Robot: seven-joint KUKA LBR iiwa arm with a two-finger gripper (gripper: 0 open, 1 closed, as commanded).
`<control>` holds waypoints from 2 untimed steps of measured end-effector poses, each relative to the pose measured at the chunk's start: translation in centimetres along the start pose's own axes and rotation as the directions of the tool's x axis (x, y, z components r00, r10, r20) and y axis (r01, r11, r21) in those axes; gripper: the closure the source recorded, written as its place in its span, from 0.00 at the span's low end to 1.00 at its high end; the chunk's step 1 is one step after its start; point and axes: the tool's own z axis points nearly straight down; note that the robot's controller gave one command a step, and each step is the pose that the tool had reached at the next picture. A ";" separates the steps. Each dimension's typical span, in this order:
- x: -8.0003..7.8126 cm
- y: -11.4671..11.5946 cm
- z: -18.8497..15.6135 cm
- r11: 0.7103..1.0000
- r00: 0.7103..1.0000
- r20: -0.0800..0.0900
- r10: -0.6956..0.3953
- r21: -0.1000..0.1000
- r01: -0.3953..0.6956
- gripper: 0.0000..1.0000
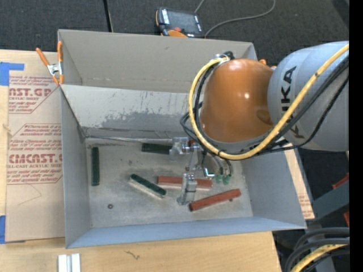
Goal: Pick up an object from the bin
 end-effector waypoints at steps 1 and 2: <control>-2.6 0.8 14.5 0.985 0.985 0.002 -0.175 0.001 0.175 0.00; -2.3 -2.6 15.9 0.999 0.999 0.006 0.036 0.000 -0.036 0.00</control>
Offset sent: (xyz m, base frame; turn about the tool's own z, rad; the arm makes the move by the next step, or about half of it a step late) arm 0.0267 0.0072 -0.1406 -0.1738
